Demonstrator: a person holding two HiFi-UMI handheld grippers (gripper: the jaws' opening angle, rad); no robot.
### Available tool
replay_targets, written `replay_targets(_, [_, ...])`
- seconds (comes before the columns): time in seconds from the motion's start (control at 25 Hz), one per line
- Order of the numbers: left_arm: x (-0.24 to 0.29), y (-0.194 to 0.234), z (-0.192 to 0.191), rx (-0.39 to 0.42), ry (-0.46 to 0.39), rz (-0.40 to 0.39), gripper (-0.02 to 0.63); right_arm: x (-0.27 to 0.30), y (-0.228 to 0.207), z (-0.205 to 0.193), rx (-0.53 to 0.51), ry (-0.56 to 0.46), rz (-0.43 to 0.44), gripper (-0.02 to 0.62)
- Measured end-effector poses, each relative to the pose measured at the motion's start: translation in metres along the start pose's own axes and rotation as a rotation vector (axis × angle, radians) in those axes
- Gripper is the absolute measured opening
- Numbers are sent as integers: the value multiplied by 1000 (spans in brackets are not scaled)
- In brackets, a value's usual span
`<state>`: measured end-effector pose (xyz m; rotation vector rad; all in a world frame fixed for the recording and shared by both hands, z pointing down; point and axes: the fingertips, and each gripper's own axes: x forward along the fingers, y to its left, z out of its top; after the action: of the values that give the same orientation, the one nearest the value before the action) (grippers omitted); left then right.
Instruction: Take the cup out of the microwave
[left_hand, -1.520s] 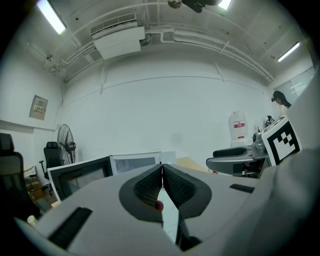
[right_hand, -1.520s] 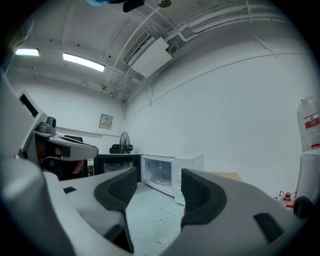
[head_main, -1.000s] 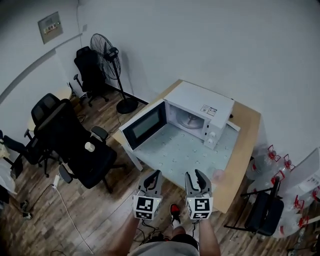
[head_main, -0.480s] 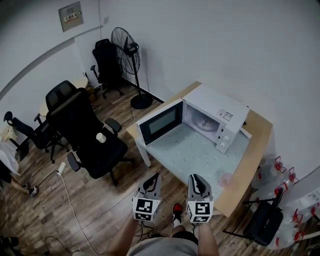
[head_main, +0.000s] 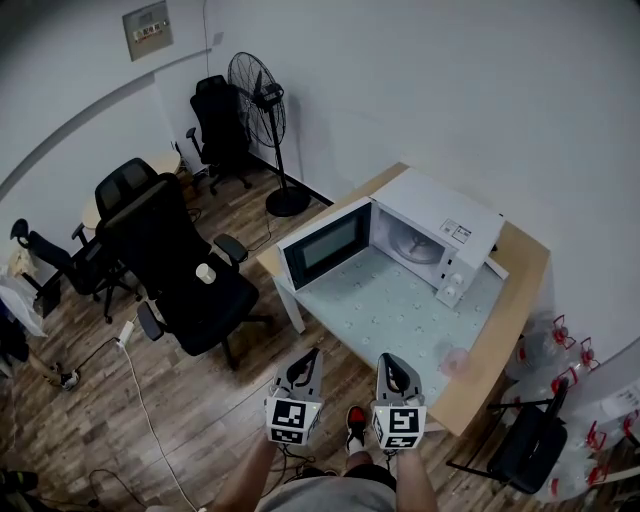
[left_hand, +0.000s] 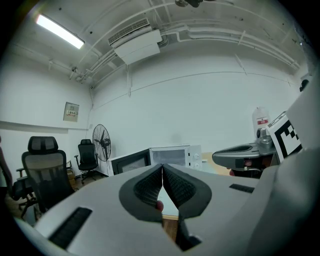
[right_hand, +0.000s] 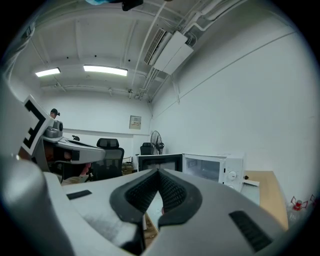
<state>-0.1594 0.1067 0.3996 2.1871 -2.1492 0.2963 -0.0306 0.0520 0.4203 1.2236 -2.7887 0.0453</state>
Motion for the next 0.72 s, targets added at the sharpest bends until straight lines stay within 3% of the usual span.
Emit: replay_targets(0.72, [7,6,-6,5,9,-4,25,3,0,-1,-13,2,-2,18])
